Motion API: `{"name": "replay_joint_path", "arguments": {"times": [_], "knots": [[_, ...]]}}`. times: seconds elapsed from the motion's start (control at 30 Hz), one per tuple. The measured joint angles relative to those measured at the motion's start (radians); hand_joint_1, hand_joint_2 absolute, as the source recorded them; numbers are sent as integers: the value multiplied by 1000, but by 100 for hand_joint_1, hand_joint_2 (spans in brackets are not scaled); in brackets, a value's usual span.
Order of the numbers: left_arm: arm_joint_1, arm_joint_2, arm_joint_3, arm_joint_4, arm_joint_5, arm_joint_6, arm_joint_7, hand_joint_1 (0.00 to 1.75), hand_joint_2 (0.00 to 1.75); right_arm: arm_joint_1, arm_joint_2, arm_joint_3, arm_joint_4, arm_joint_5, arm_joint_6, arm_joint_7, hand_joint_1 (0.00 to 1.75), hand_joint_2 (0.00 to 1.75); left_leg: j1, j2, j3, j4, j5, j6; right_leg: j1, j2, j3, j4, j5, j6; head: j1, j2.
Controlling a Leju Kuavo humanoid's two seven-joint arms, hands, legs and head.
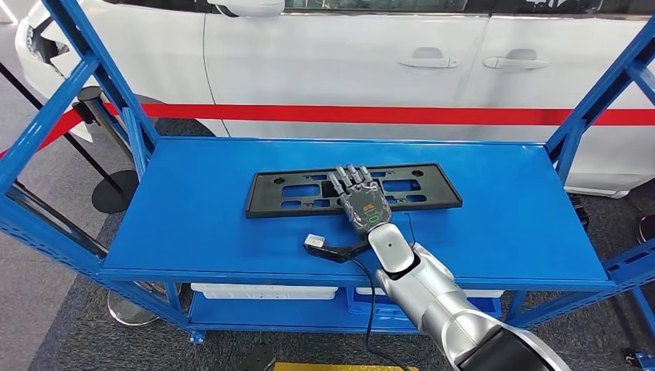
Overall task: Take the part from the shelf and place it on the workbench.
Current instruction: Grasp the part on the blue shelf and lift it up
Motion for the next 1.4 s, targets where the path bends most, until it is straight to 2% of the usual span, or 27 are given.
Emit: {"name": "replay_joint_path", "arguments": {"times": [0.27, 0.4, 0.43, 0.53, 0.57, 0.7, 1.03, 1.4], "knots": [[0, 0, 0, 0, 0, 0, 0, 0, 0, -1, 0, 0, 2, 0, 2, 2, 0, 175, 0, 0, 0, 0, 0, 0, 0, 0, 0, 0, 0, 0, 0, 0], [5, -4, -9, 0, -6, -1, 2, 0, 0, -39, -6, -4, 55, -1, 26, 31, 0, 175, 0, 0, 0, 0, 0, 0, 0, 0, 0, 0, 0, 0, 0, 0], [7, -5, -13, 0, -7, 0, 2, 0, 0, -49, -8, -7, 69, -2, 31, 36, 14, 175, 0, 0, 0, 0, 0, 0, 0, 0, 0, 0, 0, 0, 0, 0], [10, -6, -16, 0, -6, 5, 2, 0, 0, -51, -8, -16, 79, -7, 31, 28, 125, 175, 0, 0, 0, 0, -1, 0, 0, 0, 0, 0, 0, 0, 0, 0], [12, -6, -16, 0, -6, 7, 2, 0, 0, -52, -8, -20, 82, -9, 30, 25, 148, 175, 0, 0, 0, 0, -1, 0, 0, 0, 0, 0, 0, 0, 0, 0], [18, -7, -16, 0, -6, 13, 2, 0, 0, -48, -9, -32, 93, -16, 27, 18, 175, 175, 0, 0, 0, 0, -1, 0, 0, 0, 0, 0, 0, 0, 0, 0], [22, -7, -18, 0, -15, 14, 3, 0, 0, -33, -11, -97, 102, -18, -3, -30, 175, 175, 0, 0, -1, 0, -1, 0, 0, 0, -1, 0, 0, 0, 0, 0], [22, -8, -19, 0, -20, 15, 5, 0, 0, -23, -22, -129, 109, -1, -67, -38, 175, 175, 0, 0, -2, 0, -1, 0, 0, 0, -2, 0, 0, 0, 0, 0]]}}
